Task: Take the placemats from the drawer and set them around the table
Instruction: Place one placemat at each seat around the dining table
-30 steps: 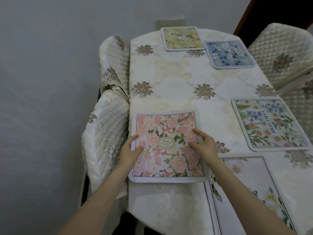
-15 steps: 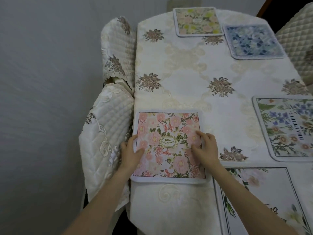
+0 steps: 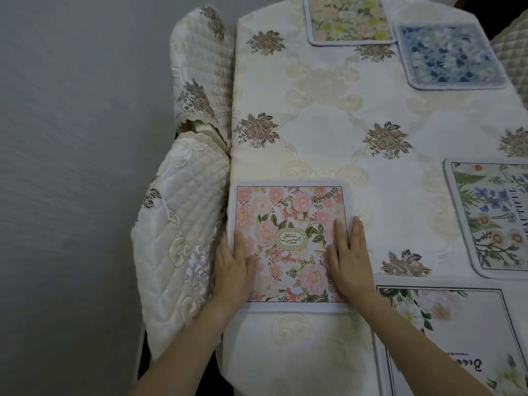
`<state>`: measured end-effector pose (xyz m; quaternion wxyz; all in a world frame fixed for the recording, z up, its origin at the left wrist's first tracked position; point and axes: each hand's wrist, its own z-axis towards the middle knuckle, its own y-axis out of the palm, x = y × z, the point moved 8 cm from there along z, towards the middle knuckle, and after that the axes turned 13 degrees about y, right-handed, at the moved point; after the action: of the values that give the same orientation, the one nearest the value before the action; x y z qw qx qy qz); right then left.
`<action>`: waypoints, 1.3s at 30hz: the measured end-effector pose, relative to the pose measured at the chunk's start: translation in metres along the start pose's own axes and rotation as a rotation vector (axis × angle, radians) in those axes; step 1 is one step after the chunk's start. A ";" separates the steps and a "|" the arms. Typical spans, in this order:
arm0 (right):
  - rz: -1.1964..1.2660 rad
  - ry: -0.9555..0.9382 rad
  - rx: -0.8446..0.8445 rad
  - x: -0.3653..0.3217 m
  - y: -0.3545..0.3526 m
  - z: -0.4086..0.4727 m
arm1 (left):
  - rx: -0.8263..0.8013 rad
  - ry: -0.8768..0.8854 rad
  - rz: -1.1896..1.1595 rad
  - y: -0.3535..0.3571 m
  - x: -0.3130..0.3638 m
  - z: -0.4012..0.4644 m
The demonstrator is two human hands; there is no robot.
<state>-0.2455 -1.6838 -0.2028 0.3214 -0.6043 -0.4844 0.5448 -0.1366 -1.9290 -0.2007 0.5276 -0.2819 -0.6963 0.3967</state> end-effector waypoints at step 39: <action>-0.154 -0.065 0.007 -0.038 0.000 0.070 | -0.099 0.348 0.360 -0.005 0.010 0.104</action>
<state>-0.3109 -1.7290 -0.2033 0.3487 -0.5461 -0.5379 0.5393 -0.2395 -1.9501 -0.2045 0.5460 -0.4908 -0.5520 0.3953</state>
